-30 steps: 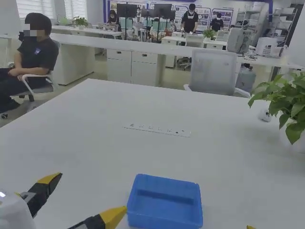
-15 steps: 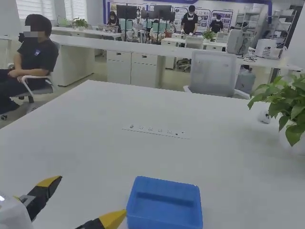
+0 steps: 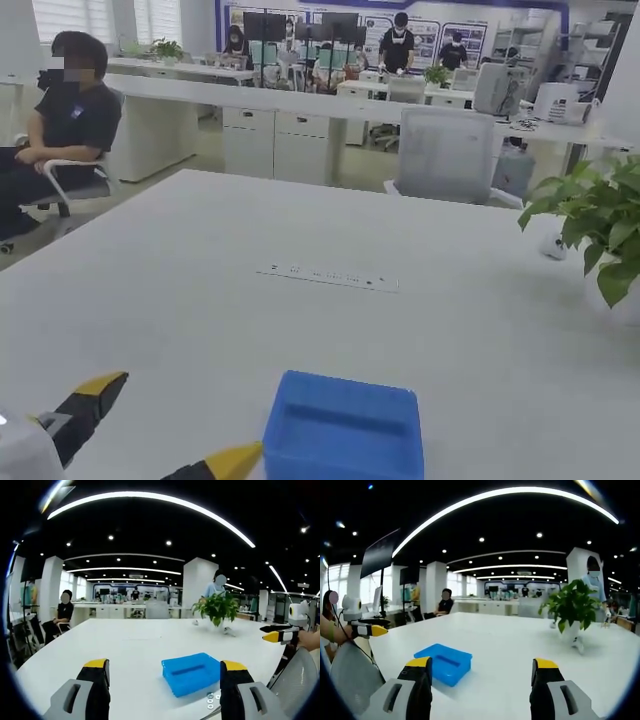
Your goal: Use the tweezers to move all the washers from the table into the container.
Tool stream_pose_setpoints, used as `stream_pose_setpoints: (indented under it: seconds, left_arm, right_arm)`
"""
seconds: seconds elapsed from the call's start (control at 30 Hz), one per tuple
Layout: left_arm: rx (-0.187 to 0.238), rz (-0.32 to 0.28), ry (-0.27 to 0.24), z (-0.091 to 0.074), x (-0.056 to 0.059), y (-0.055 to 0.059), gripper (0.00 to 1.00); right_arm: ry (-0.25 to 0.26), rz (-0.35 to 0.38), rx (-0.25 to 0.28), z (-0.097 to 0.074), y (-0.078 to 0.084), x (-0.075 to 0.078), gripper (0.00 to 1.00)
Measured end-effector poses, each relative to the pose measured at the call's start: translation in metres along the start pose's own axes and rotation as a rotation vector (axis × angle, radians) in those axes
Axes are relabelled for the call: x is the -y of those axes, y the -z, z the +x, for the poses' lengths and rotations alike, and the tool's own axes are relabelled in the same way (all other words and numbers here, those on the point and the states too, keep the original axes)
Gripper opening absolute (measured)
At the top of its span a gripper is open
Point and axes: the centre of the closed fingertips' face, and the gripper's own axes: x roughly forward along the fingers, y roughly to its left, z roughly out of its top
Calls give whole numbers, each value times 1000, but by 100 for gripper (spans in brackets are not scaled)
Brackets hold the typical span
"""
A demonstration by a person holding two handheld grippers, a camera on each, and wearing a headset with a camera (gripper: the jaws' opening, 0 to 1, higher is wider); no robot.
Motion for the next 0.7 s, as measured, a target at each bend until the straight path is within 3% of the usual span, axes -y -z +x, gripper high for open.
stream_pose_setpoints:
  seconds: [0.7]
  left_arm:
    - [-8, -3, -6, 0, -1, 1, 92]
  right_arm:
    - [1, 10, 12, -1, -1, 2, 80]
